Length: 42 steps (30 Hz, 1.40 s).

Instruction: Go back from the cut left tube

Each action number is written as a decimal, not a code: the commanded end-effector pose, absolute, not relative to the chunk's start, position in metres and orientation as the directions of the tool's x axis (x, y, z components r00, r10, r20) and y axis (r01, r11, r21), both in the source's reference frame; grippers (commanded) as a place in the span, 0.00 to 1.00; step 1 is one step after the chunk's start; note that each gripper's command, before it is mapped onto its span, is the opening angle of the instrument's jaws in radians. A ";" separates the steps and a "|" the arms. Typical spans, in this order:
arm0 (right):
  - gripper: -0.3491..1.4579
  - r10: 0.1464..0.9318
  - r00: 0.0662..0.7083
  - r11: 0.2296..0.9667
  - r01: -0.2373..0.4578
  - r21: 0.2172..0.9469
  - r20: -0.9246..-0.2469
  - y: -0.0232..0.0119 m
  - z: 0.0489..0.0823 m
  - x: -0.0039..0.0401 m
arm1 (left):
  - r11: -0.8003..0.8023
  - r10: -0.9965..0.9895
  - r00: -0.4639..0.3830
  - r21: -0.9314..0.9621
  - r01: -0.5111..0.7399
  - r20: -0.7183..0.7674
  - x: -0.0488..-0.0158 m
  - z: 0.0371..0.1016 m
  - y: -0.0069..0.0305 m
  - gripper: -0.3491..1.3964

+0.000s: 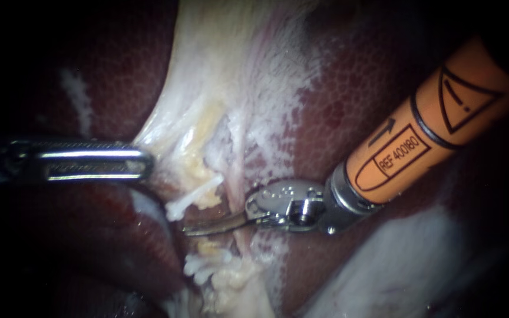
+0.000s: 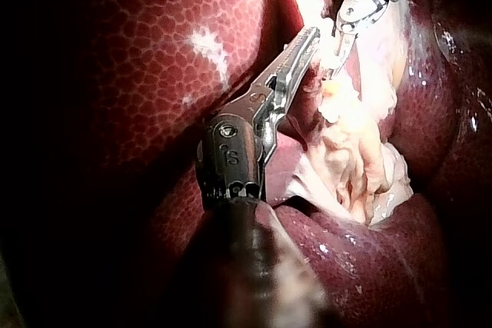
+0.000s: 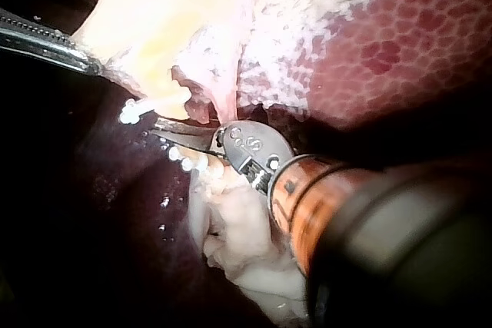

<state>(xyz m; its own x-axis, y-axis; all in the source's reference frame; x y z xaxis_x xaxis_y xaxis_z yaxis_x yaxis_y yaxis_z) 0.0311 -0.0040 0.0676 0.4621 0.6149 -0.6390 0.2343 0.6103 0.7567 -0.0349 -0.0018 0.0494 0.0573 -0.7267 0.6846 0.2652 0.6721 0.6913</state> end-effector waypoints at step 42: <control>0.53 0.635 0.430 0.620 0.210 0.756 -0.641 -0.0030 0.0665 0.0289 | 0.673 -0.726 0.058 0.691 0.264 0.685 -0.0348 0.0495 -0.0018 0.00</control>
